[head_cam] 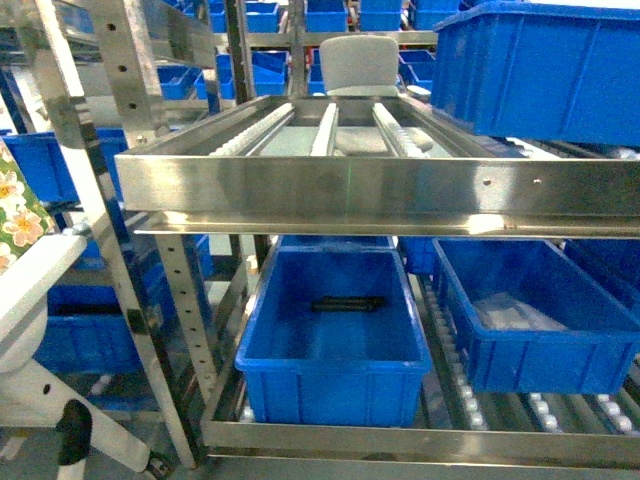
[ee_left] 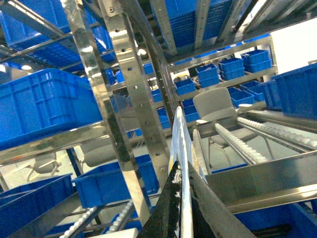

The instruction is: Move flower gift bag to table near conveyor

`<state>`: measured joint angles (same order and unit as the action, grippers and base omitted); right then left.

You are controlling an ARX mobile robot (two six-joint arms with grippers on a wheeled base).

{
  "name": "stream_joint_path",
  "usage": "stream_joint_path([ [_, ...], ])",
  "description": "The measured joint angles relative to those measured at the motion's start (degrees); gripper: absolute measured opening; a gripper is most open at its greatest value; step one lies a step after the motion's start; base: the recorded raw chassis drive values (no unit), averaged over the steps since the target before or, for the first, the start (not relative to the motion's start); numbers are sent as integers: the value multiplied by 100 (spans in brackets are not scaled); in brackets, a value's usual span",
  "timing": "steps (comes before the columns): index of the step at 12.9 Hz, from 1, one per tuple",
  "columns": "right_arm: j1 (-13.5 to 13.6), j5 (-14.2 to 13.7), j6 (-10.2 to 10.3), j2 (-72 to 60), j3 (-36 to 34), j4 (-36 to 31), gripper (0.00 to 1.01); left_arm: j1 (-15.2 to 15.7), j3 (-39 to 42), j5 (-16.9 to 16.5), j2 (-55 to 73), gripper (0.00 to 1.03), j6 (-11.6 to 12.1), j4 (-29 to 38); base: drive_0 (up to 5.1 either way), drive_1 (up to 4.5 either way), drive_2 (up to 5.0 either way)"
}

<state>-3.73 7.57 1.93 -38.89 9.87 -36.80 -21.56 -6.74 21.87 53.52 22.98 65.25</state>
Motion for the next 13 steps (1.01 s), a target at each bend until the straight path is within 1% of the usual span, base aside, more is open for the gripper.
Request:
stream_joint_path([
  [13,0,0,0,2,0,4,2,0,0,0,4,2,0,0,-468,72,385],
])
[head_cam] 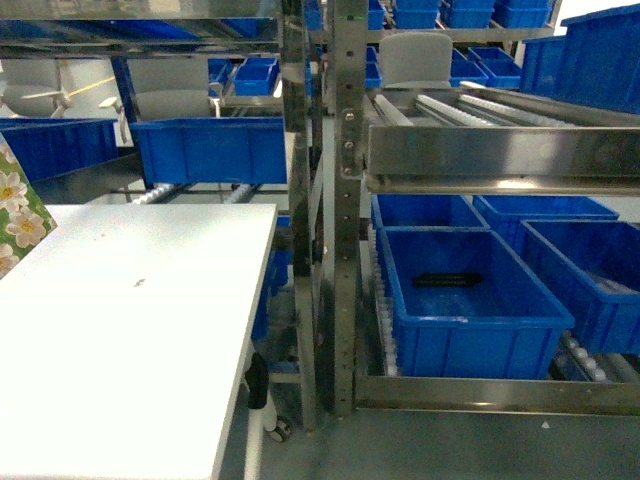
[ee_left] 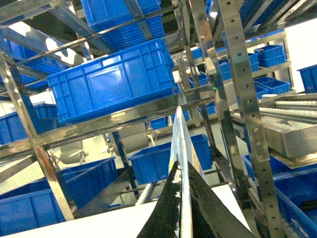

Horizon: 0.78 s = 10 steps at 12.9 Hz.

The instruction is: Move flower gift bag to table near conveyor

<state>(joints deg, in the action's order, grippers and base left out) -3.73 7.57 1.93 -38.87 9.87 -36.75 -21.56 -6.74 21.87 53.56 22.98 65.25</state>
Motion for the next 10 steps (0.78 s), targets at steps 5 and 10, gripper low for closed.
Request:
stream_joint_path([
  [5,0,0,0,0,-2,-7,2,0,0,4,2,2,0,-9,-464,75,387],
  [10,0,0,0,0,-2,11,2,0,0,0,0,2,2,-4,-468,73,384],
])
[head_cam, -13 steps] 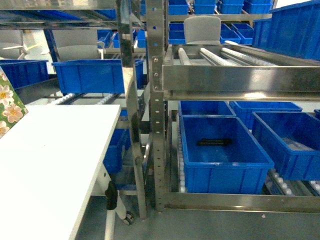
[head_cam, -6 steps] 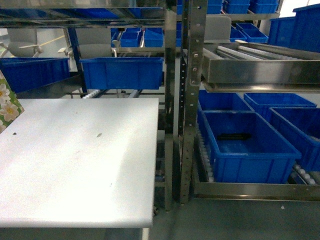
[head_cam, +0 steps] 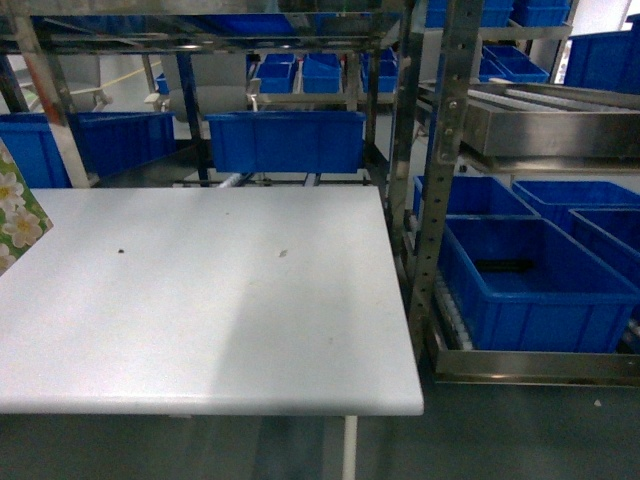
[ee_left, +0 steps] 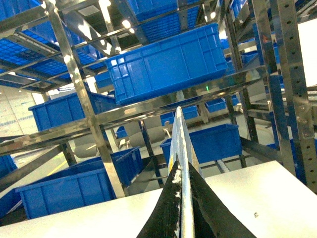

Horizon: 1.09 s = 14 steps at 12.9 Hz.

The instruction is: Move flower gift bag to table near conveyor

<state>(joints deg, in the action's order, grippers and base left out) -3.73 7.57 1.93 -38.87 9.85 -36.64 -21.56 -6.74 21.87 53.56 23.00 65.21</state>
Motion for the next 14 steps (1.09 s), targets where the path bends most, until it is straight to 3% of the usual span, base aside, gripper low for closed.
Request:
stream_joint_path([
  [6,0,0,0,-2,0,-7,2,0,0,0,-4,2,0,0,-493,232,262],
  [14,0,0,0,0,2,-31,2,0,0,0,-4,2,0,4,-454,398,86],
])
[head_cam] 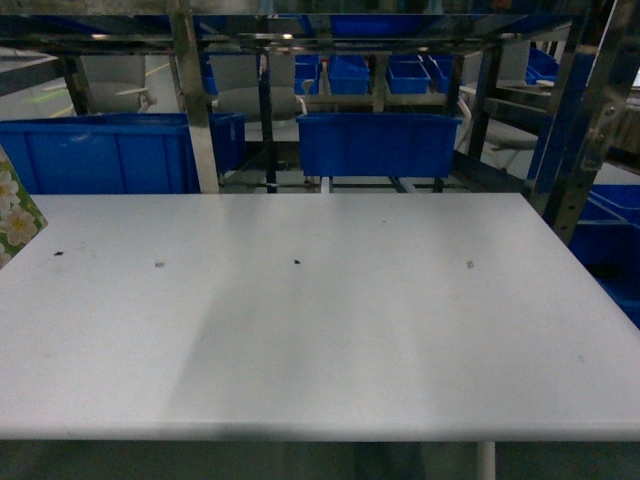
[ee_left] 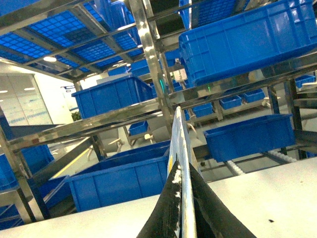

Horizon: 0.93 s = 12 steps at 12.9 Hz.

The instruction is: Move flower gift bag to table near conveyor

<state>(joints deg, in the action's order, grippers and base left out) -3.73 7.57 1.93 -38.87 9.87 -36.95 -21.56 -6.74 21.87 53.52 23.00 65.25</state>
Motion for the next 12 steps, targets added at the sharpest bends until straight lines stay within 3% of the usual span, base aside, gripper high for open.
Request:
stream_joint_path([
  [12,0,0,-2,0,0,13,2,0,0,0,0,2,0,-4,-456,401,65],
])
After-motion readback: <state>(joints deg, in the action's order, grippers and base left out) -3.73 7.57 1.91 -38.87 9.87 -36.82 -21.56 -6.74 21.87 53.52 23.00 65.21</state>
